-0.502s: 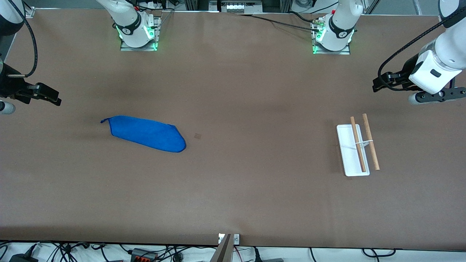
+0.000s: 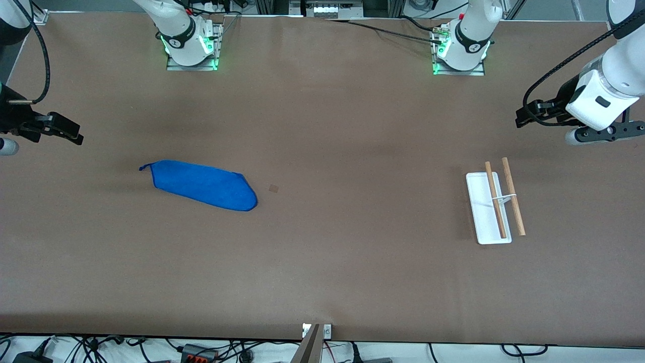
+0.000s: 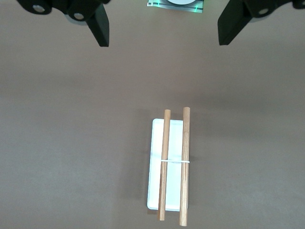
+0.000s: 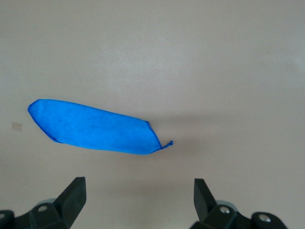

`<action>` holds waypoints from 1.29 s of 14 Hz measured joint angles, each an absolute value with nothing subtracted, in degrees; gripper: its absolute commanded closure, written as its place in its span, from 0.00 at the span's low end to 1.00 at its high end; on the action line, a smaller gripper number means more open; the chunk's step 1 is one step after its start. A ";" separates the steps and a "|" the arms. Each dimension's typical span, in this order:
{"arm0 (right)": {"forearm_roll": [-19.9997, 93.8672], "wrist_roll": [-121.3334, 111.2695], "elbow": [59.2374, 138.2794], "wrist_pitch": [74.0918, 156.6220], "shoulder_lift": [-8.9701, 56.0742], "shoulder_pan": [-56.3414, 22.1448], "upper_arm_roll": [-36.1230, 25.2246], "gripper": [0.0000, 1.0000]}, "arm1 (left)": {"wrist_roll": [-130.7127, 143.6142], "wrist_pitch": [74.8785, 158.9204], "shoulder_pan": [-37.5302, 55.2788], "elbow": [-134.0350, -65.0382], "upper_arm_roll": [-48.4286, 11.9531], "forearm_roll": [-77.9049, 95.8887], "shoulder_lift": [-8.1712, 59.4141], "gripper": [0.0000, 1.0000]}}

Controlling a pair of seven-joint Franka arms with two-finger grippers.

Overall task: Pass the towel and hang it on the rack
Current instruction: 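Move the right gripper toward the blue towel's end, then lower the right gripper onto the towel end and close it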

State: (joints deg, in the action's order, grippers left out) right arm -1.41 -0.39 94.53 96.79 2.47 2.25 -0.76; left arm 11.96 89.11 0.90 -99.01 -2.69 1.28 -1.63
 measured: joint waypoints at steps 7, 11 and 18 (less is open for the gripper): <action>-1.41 -0.48 96.07 95.46 5.52 2.14 -0.77 0.00 | 11.96 89.11 0.89 -98.97 -2.67 1.28 -1.63 0.00; -1.45 -0.48 96.29 96.28 11.94 2.21 -1.04 0.00 | 11.95 89.11 0.89 -98.95 -2.66 1.28 -1.63 0.00; -1.59 -0.49 96.38 101.97 23.91 2.17 -1.21 0.00 | 11.95 89.11 0.89 -98.88 -2.66 1.28 -1.63 0.00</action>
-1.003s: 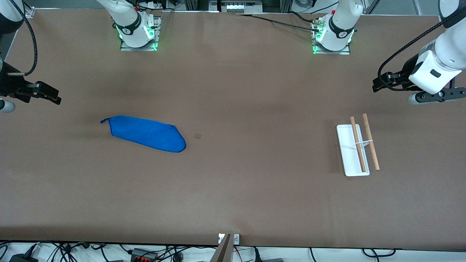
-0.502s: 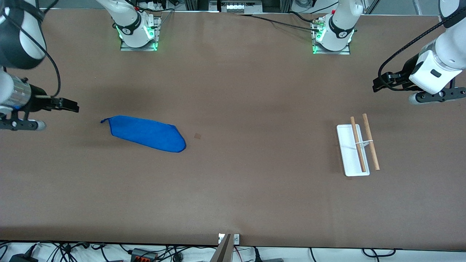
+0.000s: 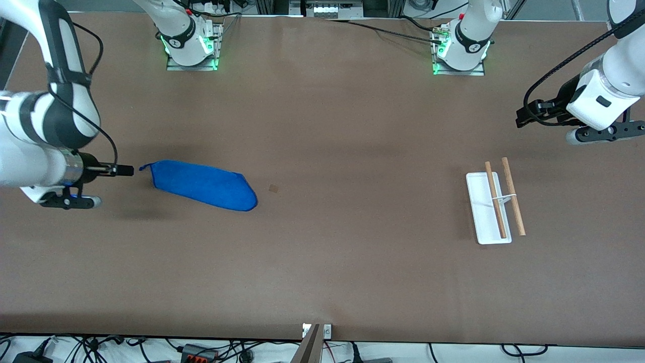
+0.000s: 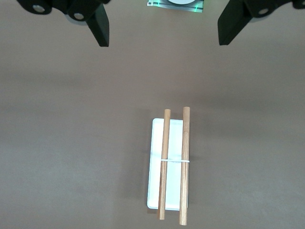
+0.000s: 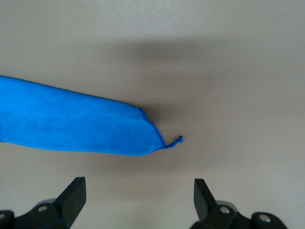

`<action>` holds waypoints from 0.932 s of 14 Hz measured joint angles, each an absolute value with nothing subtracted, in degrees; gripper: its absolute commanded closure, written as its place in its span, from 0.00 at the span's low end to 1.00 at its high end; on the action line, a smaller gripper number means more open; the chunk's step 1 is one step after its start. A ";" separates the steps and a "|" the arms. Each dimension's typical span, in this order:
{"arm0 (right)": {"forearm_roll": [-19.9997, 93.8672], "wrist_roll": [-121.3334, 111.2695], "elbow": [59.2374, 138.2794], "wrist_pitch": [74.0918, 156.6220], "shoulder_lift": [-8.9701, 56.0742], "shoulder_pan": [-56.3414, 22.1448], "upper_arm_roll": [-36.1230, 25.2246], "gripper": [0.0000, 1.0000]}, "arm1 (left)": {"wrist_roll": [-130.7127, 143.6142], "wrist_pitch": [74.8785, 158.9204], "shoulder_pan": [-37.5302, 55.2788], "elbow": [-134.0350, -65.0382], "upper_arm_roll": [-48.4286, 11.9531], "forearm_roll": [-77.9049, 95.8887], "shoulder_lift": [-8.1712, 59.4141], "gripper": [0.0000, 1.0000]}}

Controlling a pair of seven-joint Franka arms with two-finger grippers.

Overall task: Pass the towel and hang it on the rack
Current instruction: 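Lower the right gripper onto the towel end and close it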

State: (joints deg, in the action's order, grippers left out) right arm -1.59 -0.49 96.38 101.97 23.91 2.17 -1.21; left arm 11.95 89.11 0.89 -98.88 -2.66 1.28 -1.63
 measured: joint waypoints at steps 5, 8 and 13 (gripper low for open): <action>-1.56 -12.73 96.05 106.63 32.67 1.91 -0.75 0.00 | 11.95 89.11 0.90 -98.84 -2.67 1.28 -1.58 0.00; -0.24 -23.97 95.17 107.30 36.32 1.90 -0.76 0.00 | 11.95 89.11 0.90 -98.83 -2.67 1.28 -1.58 0.00; 0.29 -27.83 93.73 107.42 39.36 1.91 -0.76 0.08 | 11.95 89.11 0.90 -98.80 -2.67 1.28 -1.56 0.00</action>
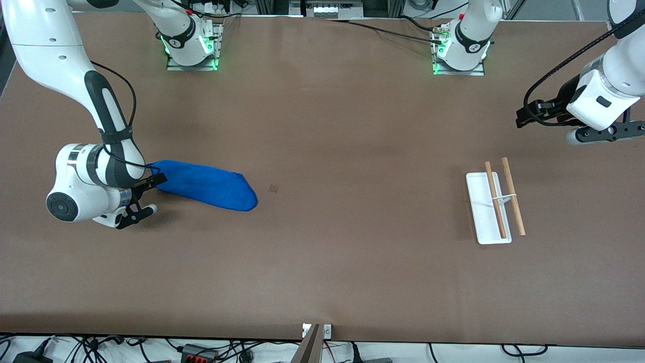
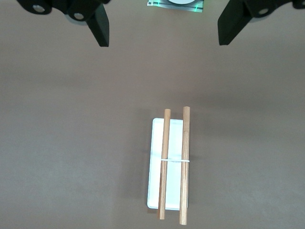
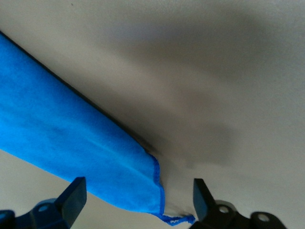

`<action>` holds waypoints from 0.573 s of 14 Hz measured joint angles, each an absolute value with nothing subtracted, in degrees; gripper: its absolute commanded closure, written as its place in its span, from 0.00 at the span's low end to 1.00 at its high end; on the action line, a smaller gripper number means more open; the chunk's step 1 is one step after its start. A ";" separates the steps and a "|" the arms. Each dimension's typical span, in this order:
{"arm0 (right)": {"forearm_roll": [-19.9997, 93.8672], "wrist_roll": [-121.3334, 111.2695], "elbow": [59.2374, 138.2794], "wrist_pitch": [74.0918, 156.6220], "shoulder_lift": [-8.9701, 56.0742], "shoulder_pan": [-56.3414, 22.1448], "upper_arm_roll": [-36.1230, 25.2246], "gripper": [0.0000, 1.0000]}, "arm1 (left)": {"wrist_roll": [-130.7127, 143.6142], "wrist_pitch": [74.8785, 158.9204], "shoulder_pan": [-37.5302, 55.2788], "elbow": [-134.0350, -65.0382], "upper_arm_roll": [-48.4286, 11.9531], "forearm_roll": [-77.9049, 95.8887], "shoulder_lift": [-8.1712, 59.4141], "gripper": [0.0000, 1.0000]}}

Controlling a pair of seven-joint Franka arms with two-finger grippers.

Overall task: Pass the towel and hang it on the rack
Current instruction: 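Lower the right gripper onto the towel end and close it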

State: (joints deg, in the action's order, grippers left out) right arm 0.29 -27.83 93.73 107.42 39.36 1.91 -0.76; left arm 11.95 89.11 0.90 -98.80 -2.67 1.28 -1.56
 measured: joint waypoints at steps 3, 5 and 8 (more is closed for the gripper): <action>3.36 -27.94 93.55 108.10 40.63 2.04 -0.80 0.13 | 11.95 89.11 0.90 -98.80 -2.67 1.28 -1.53 0.00; 5.04 -28.05 93.49 108.21 41.15 2.30 -0.87 0.22 | 11.95 89.11 0.90 -98.80 -2.67 1.28 -1.51 0.00; 5.41 -28.08 93.49 108.21 41.30 2.56 -0.89 0.29 | 11.95 89.11 0.89 -98.80 -2.66 1.28 -1.51 0.00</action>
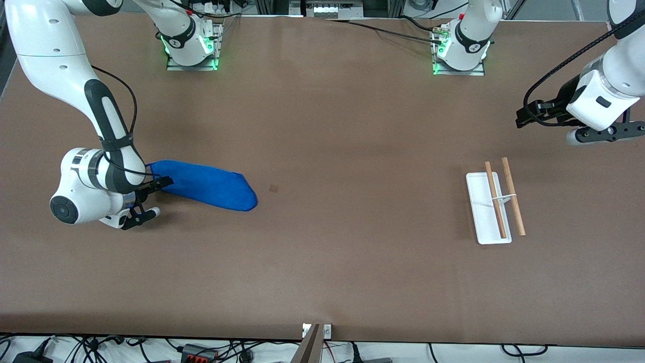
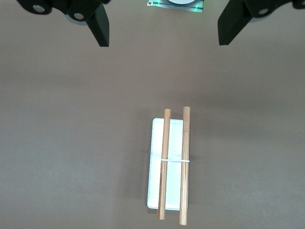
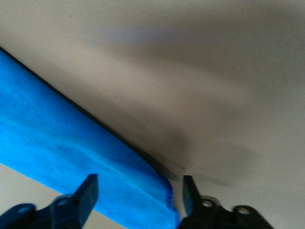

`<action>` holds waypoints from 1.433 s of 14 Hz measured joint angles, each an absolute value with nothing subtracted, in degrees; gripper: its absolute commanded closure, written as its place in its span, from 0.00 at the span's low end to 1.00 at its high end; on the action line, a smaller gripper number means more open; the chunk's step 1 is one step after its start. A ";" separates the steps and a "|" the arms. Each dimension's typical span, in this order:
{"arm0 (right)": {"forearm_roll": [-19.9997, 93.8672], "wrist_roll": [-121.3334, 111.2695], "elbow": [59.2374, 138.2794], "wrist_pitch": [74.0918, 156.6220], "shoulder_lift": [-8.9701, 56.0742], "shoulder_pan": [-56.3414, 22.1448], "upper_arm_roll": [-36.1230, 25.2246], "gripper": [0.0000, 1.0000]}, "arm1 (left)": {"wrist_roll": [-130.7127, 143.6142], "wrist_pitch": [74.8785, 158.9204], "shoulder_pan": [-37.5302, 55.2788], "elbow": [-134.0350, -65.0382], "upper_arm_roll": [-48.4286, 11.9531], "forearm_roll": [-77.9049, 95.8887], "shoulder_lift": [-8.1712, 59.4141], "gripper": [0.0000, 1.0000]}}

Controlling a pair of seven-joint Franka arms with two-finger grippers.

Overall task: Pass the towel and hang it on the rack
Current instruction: 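Lower the right gripper onto the towel end and close it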

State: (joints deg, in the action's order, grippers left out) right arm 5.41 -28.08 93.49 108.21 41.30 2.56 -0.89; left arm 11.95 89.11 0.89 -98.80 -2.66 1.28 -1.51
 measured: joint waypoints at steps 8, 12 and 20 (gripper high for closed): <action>5.49 -28.09 93.49 107.02 41.45 4.23 -0.94 0.41 | 11.95 89.11 0.90 -98.80 -2.64 1.28 -1.51 0.00; 6.07 -28.09 93.49 106.10 41.46 4.23 -0.90 0.42 | 11.95 89.11 0.89 -98.80 -2.63 1.28 -1.51 0.00; 7.44 -28.13 93.49 105.72 41.50 4.23 -0.88 1.00 | 11.37 89.11 0.89 -98.80 -2.57 1.28 -1.51 0.00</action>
